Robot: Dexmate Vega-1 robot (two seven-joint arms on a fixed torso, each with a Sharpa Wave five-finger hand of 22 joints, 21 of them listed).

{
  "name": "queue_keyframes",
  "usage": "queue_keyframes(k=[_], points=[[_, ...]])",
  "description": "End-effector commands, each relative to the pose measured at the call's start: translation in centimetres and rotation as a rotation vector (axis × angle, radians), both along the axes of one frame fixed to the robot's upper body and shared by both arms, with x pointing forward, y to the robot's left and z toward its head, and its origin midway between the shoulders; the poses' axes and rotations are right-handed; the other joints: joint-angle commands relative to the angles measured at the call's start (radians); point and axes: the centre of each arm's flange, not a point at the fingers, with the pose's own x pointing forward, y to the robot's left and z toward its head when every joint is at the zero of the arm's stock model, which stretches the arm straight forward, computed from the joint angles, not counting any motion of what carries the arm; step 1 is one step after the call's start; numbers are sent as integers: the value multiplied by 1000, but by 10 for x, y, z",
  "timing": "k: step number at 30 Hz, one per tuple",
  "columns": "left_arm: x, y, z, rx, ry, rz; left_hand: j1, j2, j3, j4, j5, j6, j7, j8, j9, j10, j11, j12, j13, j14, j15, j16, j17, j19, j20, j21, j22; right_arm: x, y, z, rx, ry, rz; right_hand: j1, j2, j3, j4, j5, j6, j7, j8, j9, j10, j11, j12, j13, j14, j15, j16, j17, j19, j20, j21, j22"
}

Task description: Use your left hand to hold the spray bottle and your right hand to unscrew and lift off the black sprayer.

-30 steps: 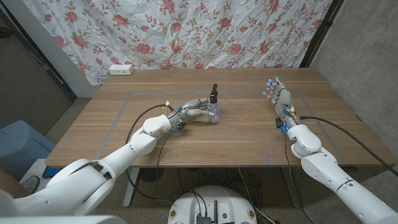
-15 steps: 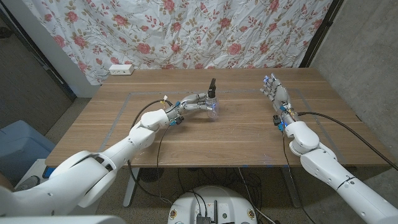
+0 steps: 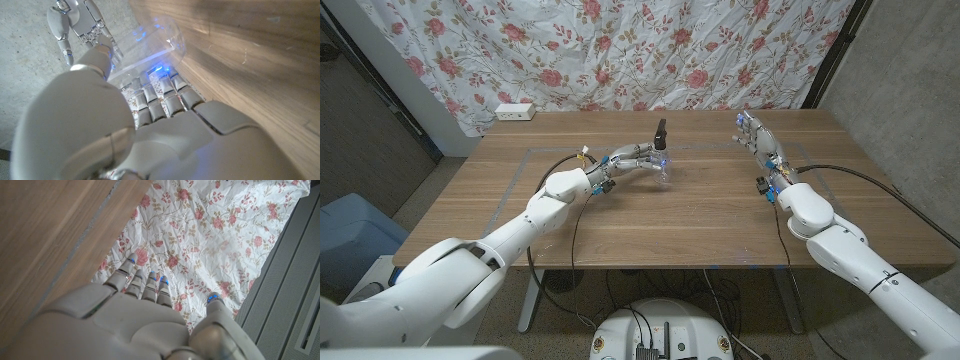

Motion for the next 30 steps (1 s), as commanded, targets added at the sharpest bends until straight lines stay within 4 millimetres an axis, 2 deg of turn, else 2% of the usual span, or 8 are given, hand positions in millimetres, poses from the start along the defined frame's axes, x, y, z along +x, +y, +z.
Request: queue_keyframes(k=[1, 3, 8, 14, 17, 19, 23, 30], points=[[-4, -15, 11, 11, -16, 17, 26, 33, -9, -1, 8, 9, -3, 12, 9, 49, -37, 7, 95, 4, -142, 6, 7, 11, 2, 4, 3, -4, -1, 28, -161, -14, -39, 24, 0, 7, -14, 8, 3, -13, 11, 5, 9, -1, 4, -1, 6, 0, 4, -3, -1, -4, -3, 3], [-5, -18, 13, 12, -18, 18, 28, 34, -12, -1, 8, 9, -2, 15, 11, 48, -37, 8, 98, 4, -142, 7, 9, 11, 2, 4, 3, -4, -2, 31, -183, -19, -48, 30, 0, 9, -19, 7, 5, -14, 11, 5, 8, -2, 4, -1, 5, 0, 3, -4, -4, -5, -4, 3], [-3, -24, 18, 10, -25, 28, 30, 36, -19, -1, 8, 8, -3, 22, 16, 49, -36, 12, 105, 3, -142, 9, 14, 12, 2, 4, 3, -4, -6, 39, -235, -20, -82, 67, -4, 25, -47, 3, 15, -26, 16, 6, -4, -6, -1, 0, 1, 0, 0, -13, -12, -1, -7, 2], [-1, -28, 20, 13, -26, 43, 32, 40, -25, 0, 8, 6, -3, 30, 20, 52, -39, 16, 111, 5, -143, 13, 19, 14, 2, 5, 4, -6, -9, 49, -289, -17, -129, 96, -12, 35, -64, -3, 23, -14, 19, 8, -17, -7, -4, 0, -6, 15, -3, -20, -21, 8, -8, 2], [-1, -29, 20, 12, -28, 52, 34, 41, -28, -1, 9, 7, -4, 34, 23, 55, -39, 18, 114, 6, -144, 14, 21, 15, 1, 6, 4, -9, -8, 55, -329, -12, -164, 103, -19, 36, -68, -5, 29, -9, 20, 9, -19, -6, -3, 0, -5, 25, -2, -23, -25, 16, -9, 2], [-1, -30, 21, 10, -28, 56, 35, 41, -30, -1, 9, 7, -3, 37, 24, 56, -38, 19, 116, 8, -145, 16, 23, 15, 1, 6, 4, -12, -6, 60, -355, -11, -193, 111, -34, 34, -70, -9, 39, 8, 23, 11, -22, -5, -3, 0, -6, 44, -2, -27, -26, 30, -7, 3], [-1, -33, 22, 12, -38, 64, 38, 42, -34, -1, 9, 7, -3, 42, 28, 55, -39, 20, 119, 8, -145, 17, 26, 16, 0, 7, 4, -18, -2, 69, -397, -14, -226, 115, -47, 32, -70, -10, 35, 27, 21, 13, -31, -2, -4, 1, -9, 53, -2, -29, -37, 51, -10, 3], [-1, -39, 21, 8, -47, 76, 41, 45, -40, -1, 9, 8, -4, 51, 32, 59, -40, 23, 125, 13, -146, 22, 31, 17, 0, 7, 4, -28, 1, 81, -470, -3, -269, 141, -60, 39, -77, 0, 33, 31, 22, 16, -44, 6, -6, 2, -21, 71, -4, -33, -55, 76, -13, 3]])
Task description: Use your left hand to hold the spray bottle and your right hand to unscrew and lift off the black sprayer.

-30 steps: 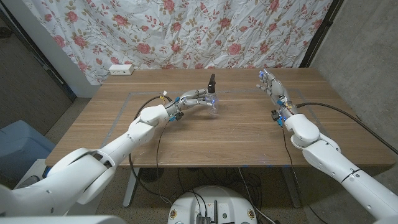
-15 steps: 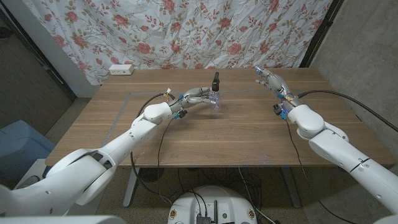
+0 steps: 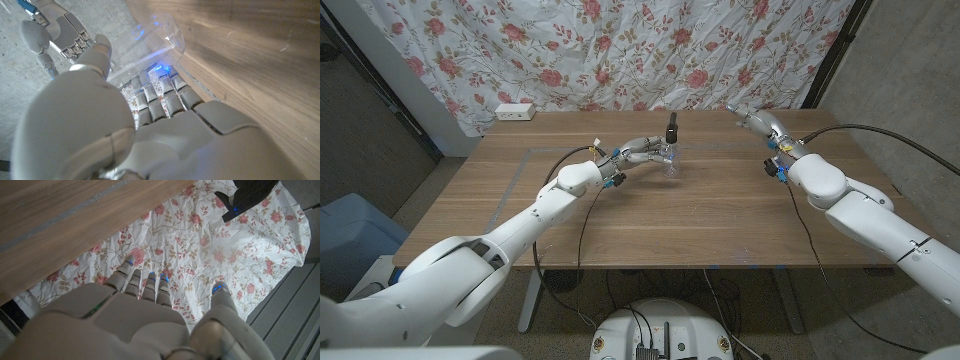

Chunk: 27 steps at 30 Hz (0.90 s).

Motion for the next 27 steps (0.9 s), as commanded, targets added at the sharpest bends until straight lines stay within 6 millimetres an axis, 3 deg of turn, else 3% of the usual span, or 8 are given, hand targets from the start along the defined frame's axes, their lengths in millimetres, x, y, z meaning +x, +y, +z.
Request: queue_keyframes(k=[1, 17, 27], points=[[0, -10, 2, -3, -19, 29, 41, 46, -7, 0, 6, 9, -4, 10, 6, 53, -45, 7, 125, 14, -146, 7, 5, 7, -4, 7, 5, -19, 7, 27, -156, 8, -123, 18, -11, 8, -10, 10, -5, 7, 7, 7, -13, 6, -3, 2, -6, 22, -4, -1, -5, 16, -3, 3], [-3, -13, -4, -11, -34, 66, 49, 51, -22, 0, 7, 10, -5, 32, 18, 63, -49, 14, 138, 17, -148, 16, 18, 11, -4, 10, 6, -43, 26, 45, -299, 46, -244, 108, -50, 35, -17, 54, -22, 5, 16, 24, -71, 18, -8, 4, -9, 54, 1, -8, -14, 78, 1, 2], [-8, -12, -9, -23, -35, 82, 54, 51, -31, -1, 7, 11, -5, 44, 23, 66, -49, 17, 144, 20, -150, 21, 25, 13, -5, 11, 6, -62, 47, 56, -366, 40, -273, 148, -84, 41, -11, 67, -26, -2, 26, 37, -120, 34, -11, 6, -49, 80, -9, -10, -41, 106, -4, 2]])
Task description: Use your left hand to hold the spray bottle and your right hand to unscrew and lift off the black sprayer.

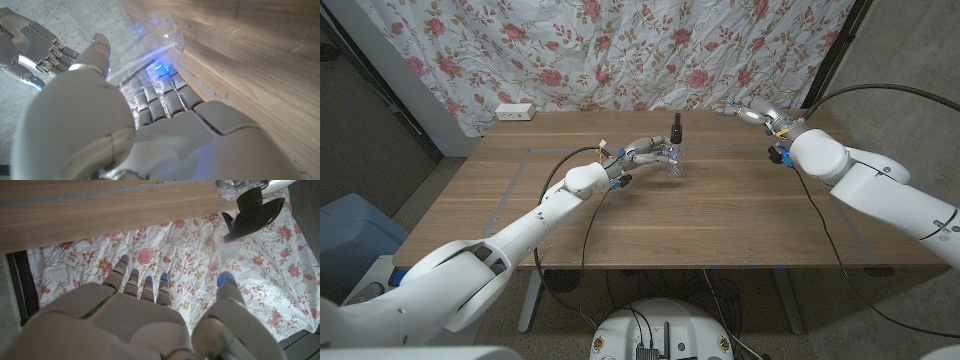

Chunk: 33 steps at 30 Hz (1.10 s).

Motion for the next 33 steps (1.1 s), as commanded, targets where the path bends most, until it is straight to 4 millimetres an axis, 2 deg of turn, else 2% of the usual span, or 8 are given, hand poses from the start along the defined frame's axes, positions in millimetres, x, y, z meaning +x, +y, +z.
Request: queue_keyframes(k=[1, 12, 16, 18, 28, 33], points=[[-5, 0, -6, -16, -6, 27, 51, 55, -8, 0, 7, 5, 1, 8, 6, 61, -52, 9, 101, 9, -149, 8, 6, 7, 0, 7, 1, -26, 24, 16, -88, -10, -48, 15, -7, 7, 5, 8, 2, 0, 10, 7, -24, 9, -3, 4, -17, 17, -5, -1, -3, 17, -2, 2], [-9, 2, -9, -28, -13, 51, 58, 58, -17, 1, 8, -1, 0, 16, 7, 57, -52, 9, 109, 0, -147, 8, 14, 3, 1, 6, 1, -41, 48, 26, -99, 26, -65, 27, -16, 10, 13, 15, 19, 9, 23, 19, -58, 23, -3, 4, -59, 43, -11, -2, -28, 24, -5, 2], [-9, 1, -10, -29, -12, 54, 63, 55, -21, -2, 9, 1, -2, 20, 6, 60, -53, 11, 111, 2, -148, 9, 15, 4, -1, 7, 2, -42, 56, 27, -119, 30, -55, 29, -16, 11, 14, 16, 26, 10, 26, 21, -60, 25, -1, 4, -62, 46, -10, -2, -31, 26, -4, 2], [-9, 1, -10, -31, -11, 55, 64, 55, -22, -2, 9, 0, -3, 21, 5, 60, -54, 11, 112, 1, -148, 9, 15, 4, -1, 7, 2, -42, 59, 27, -127, 25, -52, 31, -16, 12, 16, 17, 26, 10, 27, 23, -68, 36, -1, 4, -63, 47, -9, -2, -32, 28, -3, 2], [-9, -5, -9, -43, -17, 67, 70, 58, -29, 0, 10, 4, -1, 29, 3, 64, -56, 13, 118, 4, -147, 11, 20, 4, -1, 8, 2, -48, 80, 34, -158, 30, -33, 32, -13, 15, 21, 19, 35, 23, 32, 29, -86, 52, 0, 5, -68, 62, -5, -2, -34, 30, 0, 2], [-9, -7, -9, -41, -20, 70, 70, 59, -32, 2, 10, 3, -2, 32, 2, 67, -54, 15, 120, 7, -148, 11, 20, 5, 0, 9, 2, -48, 86, 36, -171, 15, -37, 40, -7, 20, 20, 23, 32, 26, 32, 32, -93, 52, 1, 5, -72, 63, -5, -3, -36, 30, 0, 2]])
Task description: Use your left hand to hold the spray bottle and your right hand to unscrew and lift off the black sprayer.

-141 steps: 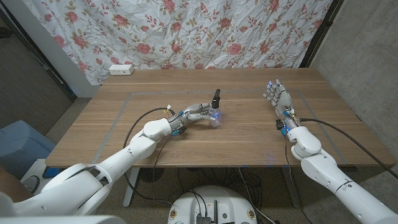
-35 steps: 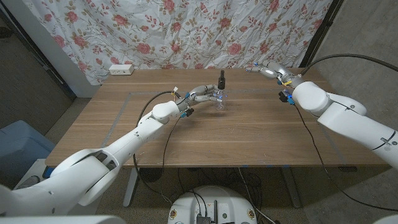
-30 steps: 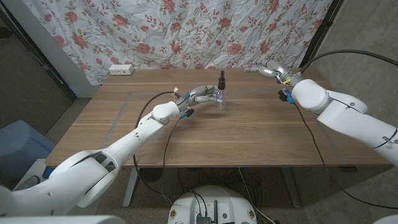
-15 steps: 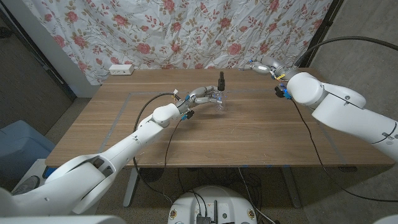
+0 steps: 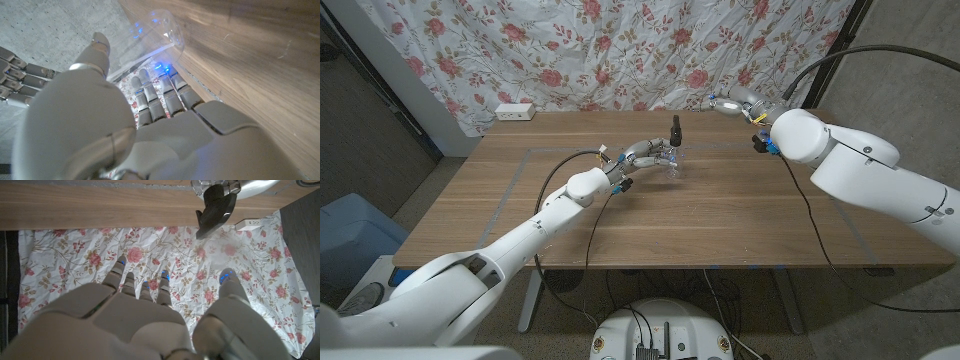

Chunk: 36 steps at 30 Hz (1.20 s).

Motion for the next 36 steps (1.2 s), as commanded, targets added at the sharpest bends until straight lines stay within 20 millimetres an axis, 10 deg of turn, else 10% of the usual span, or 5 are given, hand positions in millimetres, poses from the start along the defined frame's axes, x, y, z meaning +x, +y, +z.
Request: queue_keyframes(k=[1, 36], points=[[-1, -6, 0, -6, -7, 15, 62, 52, -7, 2, 6, 7, 2, 10, 4, 65, -56, 7, 92, 7, -147, 4, 1, 5, 0, 5, 2, -6, 23, 8, -39, -15, 10, 18, 4, 10, 5, 11, 10, 11, 8, 4, -6, 4, 7, 6, -8, 6, 7, 1, -8, 1, 5, 2], [-11, -7, -6, -23, -5, 43, 61, 64, -15, 7, 9, 19, -1, 35, -4, 71, -53, 10, 106, 13, -145, -6, 2, 4, 1, 7, 3, 11, 63, 9, -248, 96, -74, 105, 25, 53, -8, 45, 55, 40, 38, 23, 4, 7, 22, 6, -11, 13, 16, -4, -12, 2, 8, 2]])
